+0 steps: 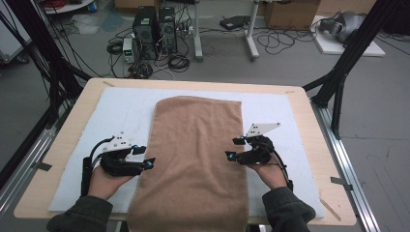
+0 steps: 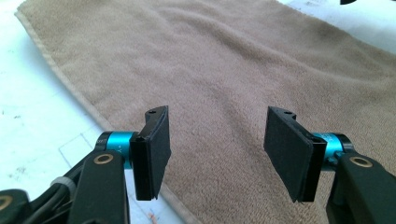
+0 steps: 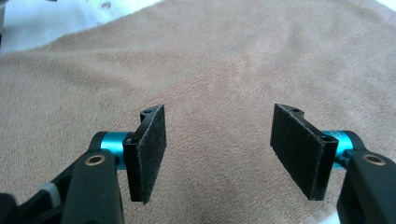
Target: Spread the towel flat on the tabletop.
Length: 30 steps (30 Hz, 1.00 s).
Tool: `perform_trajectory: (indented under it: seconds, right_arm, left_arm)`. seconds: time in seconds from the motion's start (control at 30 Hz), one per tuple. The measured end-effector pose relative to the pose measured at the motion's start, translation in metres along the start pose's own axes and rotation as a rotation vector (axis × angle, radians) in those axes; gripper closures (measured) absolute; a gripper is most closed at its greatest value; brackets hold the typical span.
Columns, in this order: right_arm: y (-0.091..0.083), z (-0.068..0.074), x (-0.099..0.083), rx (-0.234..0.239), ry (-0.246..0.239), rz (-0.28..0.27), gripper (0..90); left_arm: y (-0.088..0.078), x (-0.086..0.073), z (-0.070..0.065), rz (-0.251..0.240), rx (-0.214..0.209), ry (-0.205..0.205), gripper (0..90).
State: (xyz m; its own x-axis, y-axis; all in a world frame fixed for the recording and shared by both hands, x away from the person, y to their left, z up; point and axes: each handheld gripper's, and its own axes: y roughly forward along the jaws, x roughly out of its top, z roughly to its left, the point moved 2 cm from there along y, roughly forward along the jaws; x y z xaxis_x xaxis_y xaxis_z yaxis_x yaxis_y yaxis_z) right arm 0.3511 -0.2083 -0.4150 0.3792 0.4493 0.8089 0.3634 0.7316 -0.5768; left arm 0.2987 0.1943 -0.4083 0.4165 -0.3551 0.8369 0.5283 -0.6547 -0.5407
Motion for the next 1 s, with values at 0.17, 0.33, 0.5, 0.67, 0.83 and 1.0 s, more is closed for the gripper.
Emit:
perform_trajectory:
  seconds: [0.17,0.33,0.5,0.67,0.83,1.0]
  right_arm:
    - [-0.001,-0.002,0.0,0.002,-0.006,0.013,35.3]
    - [-0.002,-0.001,0.0,0.001,-0.01,0.018,34.5]
    - [-0.002,-0.002,0.002,0.002,-0.014,0.02,34.2]
    - [-0.006,-0.002,0.004,-0.004,-0.024,0.023,33.4]
    - [-0.01,-0.003,0.006,-0.006,-0.026,0.02,33.1]
    - [-0.007,-0.004,0.006,-0.009,-0.028,0.032,33.1]
  left_arm:
    - [0.001,0.0,0.004,-0.002,0.004,-0.015,41.0]
    - [0.001,0.0,0.005,0.002,0.004,-0.006,41.6]
    - [0.001,0.001,0.007,0.0,0.002,-0.012,41.6]
    - [0.001,0.0,0.007,0.0,0.004,-0.013,41.6]
    - [0.0,0.001,0.009,-0.003,0.006,-0.016,41.6]
    - [0.002,0.0,0.012,-0.001,0.012,-0.022,41.6]
